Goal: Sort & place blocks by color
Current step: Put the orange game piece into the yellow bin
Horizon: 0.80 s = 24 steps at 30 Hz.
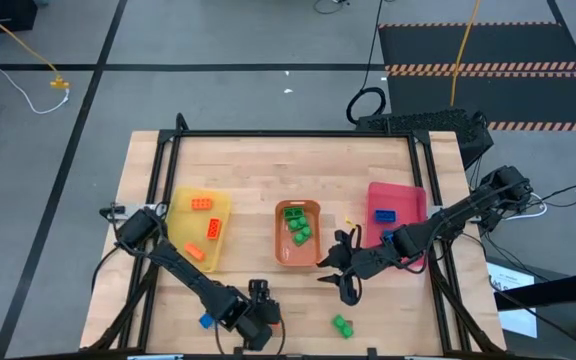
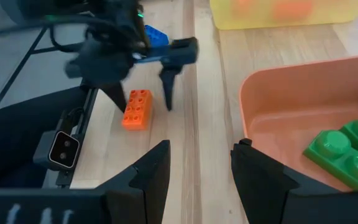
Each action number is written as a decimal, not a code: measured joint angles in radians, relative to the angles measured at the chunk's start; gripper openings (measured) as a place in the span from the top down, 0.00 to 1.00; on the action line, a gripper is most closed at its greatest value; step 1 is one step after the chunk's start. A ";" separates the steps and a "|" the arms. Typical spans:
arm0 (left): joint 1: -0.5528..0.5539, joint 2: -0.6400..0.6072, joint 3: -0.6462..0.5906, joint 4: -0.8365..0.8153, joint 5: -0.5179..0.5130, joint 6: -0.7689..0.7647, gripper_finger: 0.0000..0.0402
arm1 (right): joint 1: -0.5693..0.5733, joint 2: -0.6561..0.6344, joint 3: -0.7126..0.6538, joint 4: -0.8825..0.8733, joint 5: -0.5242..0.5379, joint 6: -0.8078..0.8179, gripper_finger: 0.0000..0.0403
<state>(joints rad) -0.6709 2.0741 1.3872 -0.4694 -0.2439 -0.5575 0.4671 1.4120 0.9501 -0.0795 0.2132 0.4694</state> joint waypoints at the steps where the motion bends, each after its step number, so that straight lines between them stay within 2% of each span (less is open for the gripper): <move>1: 0.005 0.007 0.000 -0.003 0.000 -0.005 0.14 | 0.000 0.000 0.000 0.000 0.000 0.000 0.61; 4: 0.018 0.012 0.001 -0.002 -0.003 -0.021 0.20 | 0.000 0.000 0.000 0.000 0.000 -0.005 0.61; 7: 0.032 0.007 0.001 -0.017 0.000 -0.036 0.31 | 0.000 0.000 0.000 0.000 0.000 -0.017 0.61; 9: 0.041 0.006 0.001 -0.025 0.012 -0.036 0.43 | 0.000 0.000 0.000 -0.001 0.000 -0.017 0.61; 12: 0.052 0.003 0.001 -0.040 0.036 -0.045 0.65 | 0.000 0.000 0.000 -0.003 0.000 -0.017 0.61; 19: 0.065 -0.039 -0.001 -0.118 0.087 -0.072 0.65 | 0.000 0.000 0.000 -0.005 -0.003 -0.010 0.61; 22: 0.070 -0.123 -0.001 -0.261 0.085 -0.148 0.65 | 0.000 0.000 0.000 -0.008 -0.004 -0.009 0.61; 24: 0.072 -0.195 -0.001 -0.382 0.039 -0.197 0.65 | 0.000 0.000 0.000 -0.008 -0.004 -0.006 0.61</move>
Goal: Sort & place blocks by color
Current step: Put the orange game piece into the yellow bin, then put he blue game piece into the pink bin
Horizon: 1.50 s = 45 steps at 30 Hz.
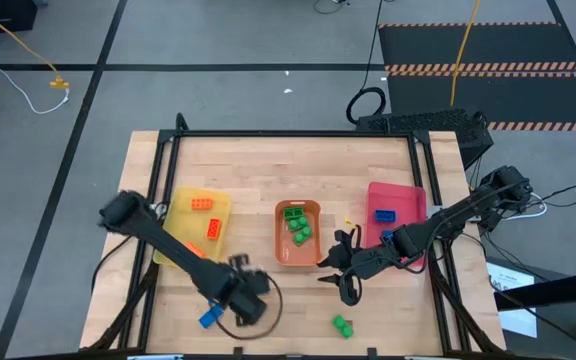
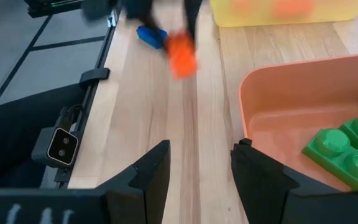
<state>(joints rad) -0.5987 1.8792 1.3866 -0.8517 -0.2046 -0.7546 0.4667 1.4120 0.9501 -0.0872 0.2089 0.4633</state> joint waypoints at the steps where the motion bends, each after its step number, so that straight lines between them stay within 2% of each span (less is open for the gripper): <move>1: -0.001 -0.038 0.000 -0.057 -0.034 -0.023 0.65 | 0.000 0.000 0.000 0.000 0.000 0.000 0.61; 8: 0.031 -0.296 0.000 -0.494 -0.249 -0.243 0.65 | 0.000 0.000 0.000 0.004 0.000 0.004 0.61; 13: 0.065 -0.384 -0.045 -0.680 -0.258 -0.363 0.65 | 0.000 0.000 0.000 0.004 -0.001 0.007 0.61; 21: 0.114 -0.441 -0.287 -0.695 -0.128 -0.418 0.65 | 0.007 0.000 0.000 0.000 -0.004 -0.001 0.61; 25: 0.137 -0.490 -0.422 -0.586 -0.049 -0.407 0.65 | 0.006 0.000 0.000 0.000 -0.004 -0.002 0.61; 29: 0.139 -0.540 -0.507 -0.524 -0.053 -0.462 0.65 | 0.006 0.000 0.000 0.000 -0.004 -0.003 0.61; 31: 0.139 -0.550 -0.522 -0.525 -0.055 -0.487 0.59 | 0.006 0.000 0.000 0.000 -0.004 -0.004 0.61; 37: 0.139 -0.552 -0.519 -0.488 -0.019 -0.479 0.15 | 0.006 0.000 0.000 0.000 -0.004 -0.011 0.61; 39: 0.139 -0.551 -0.519 -0.451 0.001 -0.479 0.05 | 0.006 0.000 0.000 0.000 -0.004 -0.011 0.61; 41: 0.137 -0.551 -0.519 -0.419 0.022 -0.472 0.04 | 0.006 0.000 0.000 0.000 -0.003 -0.011 0.61; 45: 0.137 -0.551 -0.518 -0.403 0.038 -0.470 0.13 | 0.006 0.000 0.000 0.000 -0.003 -0.011 0.61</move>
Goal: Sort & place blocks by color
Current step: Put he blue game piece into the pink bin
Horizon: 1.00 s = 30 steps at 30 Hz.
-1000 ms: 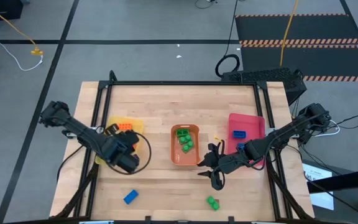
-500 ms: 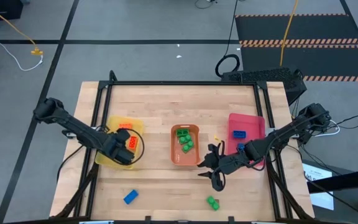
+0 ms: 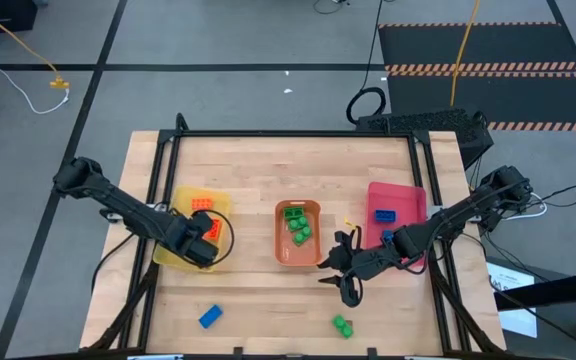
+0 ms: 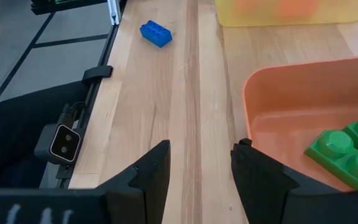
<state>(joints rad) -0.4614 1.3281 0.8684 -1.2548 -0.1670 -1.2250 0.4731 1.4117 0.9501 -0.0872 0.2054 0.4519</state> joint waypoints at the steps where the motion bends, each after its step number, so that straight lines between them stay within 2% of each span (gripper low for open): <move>1: 0.000 0.000 0.000 0.000 0.000 0.000 0.15 | 0.000 0.000 0.000 0.000 0.000 0.000 0.61; 6: 0.000 0.000 0.000 0.006 0.008 -0.006 0.22 | 0.000 0.000 0.000 0.000 0.000 0.000 0.61; 9: -0.002 0.000 0.010 0.034 0.053 -0.005 0.25 | 0.000 0.000 0.000 -0.006 0.000 0.000 0.61; 13: -0.040 0.000 0.093 0.050 0.065 -0.009 0.27 | 0.000 0.000 0.000 -0.025 0.000 0.000 0.61; 20: -0.155 0.004 0.266 0.183 -0.017 -0.031 0.27 | 0.000 0.000 0.000 -0.037 0.002 -0.002 0.61; 25: -0.251 0.073 0.321 0.209 -0.052 -0.094 0.27 | 0.000 0.000 0.000 -0.037 0.002 0.003 0.61; 30: -0.314 0.179 0.356 0.211 0.022 -0.171 0.27 | 0.000 0.000 0.000 -0.037 0.002 0.007 0.61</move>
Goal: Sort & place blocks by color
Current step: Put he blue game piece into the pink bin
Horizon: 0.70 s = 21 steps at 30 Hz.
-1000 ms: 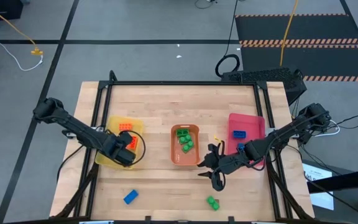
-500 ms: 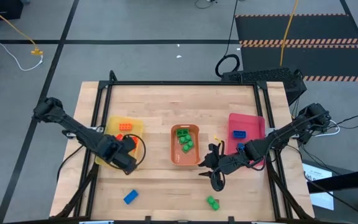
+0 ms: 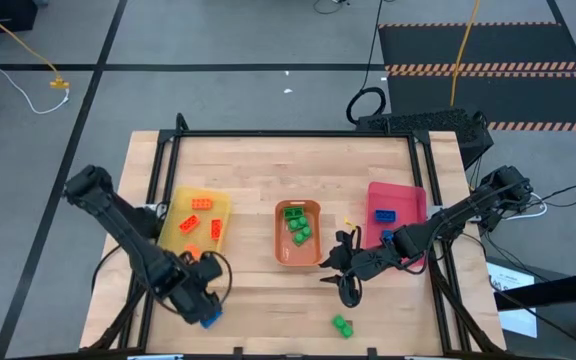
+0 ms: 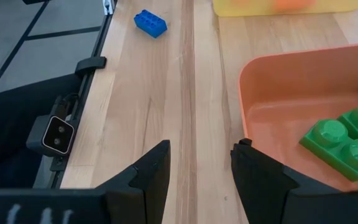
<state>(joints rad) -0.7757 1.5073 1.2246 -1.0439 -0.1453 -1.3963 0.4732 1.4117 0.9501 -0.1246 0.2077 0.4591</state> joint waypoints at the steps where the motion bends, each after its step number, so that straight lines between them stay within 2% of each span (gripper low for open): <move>1: -0.009 0.023 0.013 0.002 0.021 -0.008 0.27 | 0.000 0.000 0.000 0.000 0.000 0.000 0.61; 12: -0.083 0.228 0.177 0.006 0.094 -0.105 0.27 | 0.000 0.000 0.000 0.000 0.000 0.000 0.61; 21: -0.097 0.326 0.195 -0.002 0.104 -0.146 0.27 | 0.000 0.000 0.000 0.000 0.001 -0.027 0.61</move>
<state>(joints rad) -0.8725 1.8330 1.4197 -1.0457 -0.0409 -1.5423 0.4729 1.4117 0.9501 -0.1246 0.2085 0.4325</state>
